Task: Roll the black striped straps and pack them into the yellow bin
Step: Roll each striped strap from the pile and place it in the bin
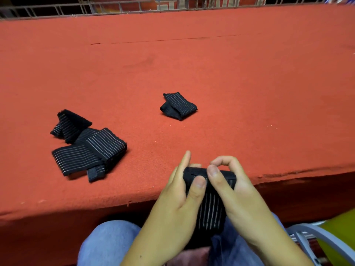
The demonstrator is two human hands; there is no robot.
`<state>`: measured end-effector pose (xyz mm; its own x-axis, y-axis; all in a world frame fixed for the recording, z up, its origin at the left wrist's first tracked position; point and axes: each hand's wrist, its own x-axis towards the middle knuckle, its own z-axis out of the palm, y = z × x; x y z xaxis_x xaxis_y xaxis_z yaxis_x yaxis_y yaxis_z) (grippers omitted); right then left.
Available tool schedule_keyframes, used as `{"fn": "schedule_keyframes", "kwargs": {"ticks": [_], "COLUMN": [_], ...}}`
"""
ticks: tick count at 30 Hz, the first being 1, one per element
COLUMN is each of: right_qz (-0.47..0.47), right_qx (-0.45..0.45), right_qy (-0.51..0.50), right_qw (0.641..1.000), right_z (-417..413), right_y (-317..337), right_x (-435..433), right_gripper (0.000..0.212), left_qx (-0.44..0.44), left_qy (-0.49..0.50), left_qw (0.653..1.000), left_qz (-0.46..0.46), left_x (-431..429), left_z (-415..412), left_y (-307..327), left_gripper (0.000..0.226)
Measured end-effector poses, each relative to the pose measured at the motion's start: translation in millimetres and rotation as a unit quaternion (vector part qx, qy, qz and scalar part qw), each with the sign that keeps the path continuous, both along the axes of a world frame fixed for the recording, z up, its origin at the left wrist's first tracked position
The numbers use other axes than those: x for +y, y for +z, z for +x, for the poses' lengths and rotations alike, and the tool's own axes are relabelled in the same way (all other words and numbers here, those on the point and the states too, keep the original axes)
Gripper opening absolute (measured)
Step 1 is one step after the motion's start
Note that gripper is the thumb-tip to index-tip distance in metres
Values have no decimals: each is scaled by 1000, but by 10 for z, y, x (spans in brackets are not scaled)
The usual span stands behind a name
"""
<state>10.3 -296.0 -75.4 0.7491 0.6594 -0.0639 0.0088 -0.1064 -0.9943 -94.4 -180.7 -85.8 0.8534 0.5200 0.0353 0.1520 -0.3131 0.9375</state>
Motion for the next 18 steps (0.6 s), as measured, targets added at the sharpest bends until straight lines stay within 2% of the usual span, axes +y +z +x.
{"fn": "schedule_keyframes", "kwargs": {"ticks": [3,5,7,12,16,18], "right_qz": [-35,-21,-2,3,31,35], "right_qx": [-28,-21,-13,7,92,119], "right_qy": [24,33,24,18,8,2], "right_qw": [999,999,1000,1000,995,992], "right_z": [49,78,93,49,19,18], "right_y": [34,26,0,-88,-108,-97], "right_x": [-40,-55,-53,-16,4,8], "right_gripper": [42,43,47,40,63,66], "left_qx": [-13,-26,-42,-65,-75,-78], "left_qy": [-3,-8,-12,12,28,30], "left_qw": [1000,1000,998,997,997,994], "left_qz": [2,-7,-41,-46,16,66], "left_x": [117,135,113,95,95,99], "left_z": [-31,-29,-21,-19,-34,-39], "left_y": [32,61,91,59,51,47], "left_gripper": [63,41,32,42,43,45]}}
